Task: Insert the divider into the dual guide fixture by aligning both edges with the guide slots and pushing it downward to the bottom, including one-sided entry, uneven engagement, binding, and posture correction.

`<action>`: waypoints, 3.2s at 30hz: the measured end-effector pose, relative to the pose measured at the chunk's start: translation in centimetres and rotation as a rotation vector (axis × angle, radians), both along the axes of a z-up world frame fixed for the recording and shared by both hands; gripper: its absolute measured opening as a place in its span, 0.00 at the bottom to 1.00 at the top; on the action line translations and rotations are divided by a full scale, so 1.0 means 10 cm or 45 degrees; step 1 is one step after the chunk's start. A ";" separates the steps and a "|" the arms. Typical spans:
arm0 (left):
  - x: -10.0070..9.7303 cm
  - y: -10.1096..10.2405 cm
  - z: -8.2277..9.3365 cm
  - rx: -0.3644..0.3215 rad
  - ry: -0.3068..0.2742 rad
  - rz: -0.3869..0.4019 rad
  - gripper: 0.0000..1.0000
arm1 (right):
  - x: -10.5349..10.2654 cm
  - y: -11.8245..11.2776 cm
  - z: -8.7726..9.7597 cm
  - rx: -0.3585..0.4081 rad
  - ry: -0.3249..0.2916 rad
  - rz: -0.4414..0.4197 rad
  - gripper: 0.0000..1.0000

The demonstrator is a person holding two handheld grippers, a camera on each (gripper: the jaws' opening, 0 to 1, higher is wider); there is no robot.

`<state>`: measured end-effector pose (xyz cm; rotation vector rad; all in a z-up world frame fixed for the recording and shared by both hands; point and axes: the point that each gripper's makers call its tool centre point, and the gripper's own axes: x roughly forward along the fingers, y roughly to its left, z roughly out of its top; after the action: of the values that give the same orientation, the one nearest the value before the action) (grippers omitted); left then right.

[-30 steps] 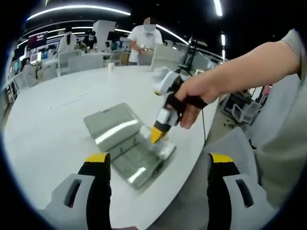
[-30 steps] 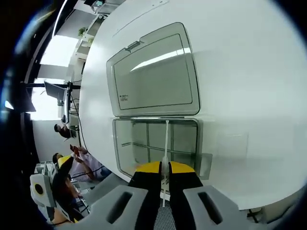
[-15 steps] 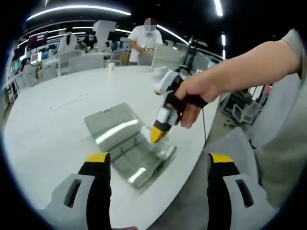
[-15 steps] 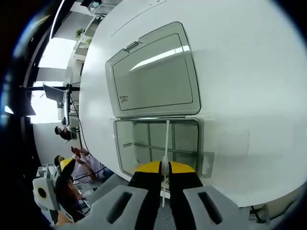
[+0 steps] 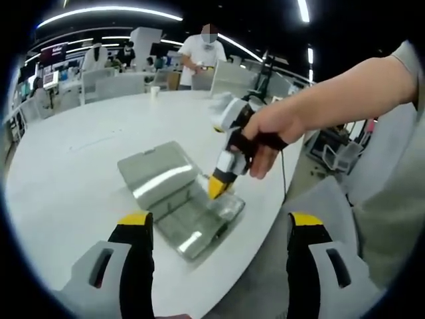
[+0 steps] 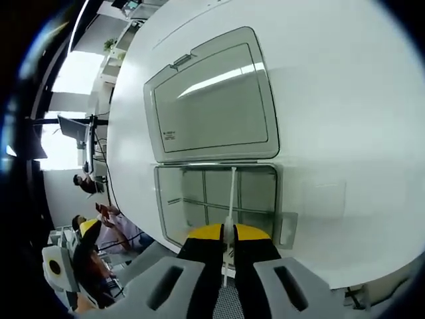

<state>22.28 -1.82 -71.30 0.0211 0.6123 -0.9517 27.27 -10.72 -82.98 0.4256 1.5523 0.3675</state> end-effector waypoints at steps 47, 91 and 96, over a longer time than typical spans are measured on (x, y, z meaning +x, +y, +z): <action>0.00 0.02 0.01 -0.007 -0.002 0.018 0.80 | 0.01 0.04 0.01 -0.302 -0.070 0.409 0.00; 0.00 0.05 0.02 -0.005 0.001 0.026 0.80 | -0.05 0.09 -0.13 -0.483 -0.067 0.579 0.00; 0.00 0.05 0.01 -0.005 0.003 0.029 0.80 | -0.06 0.08 -0.16 -0.491 -0.057 0.578 0.00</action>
<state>22.26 -1.29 -71.24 0.0093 0.6119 -0.9311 26.66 -9.87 -84.54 -0.2394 1.6250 0.4091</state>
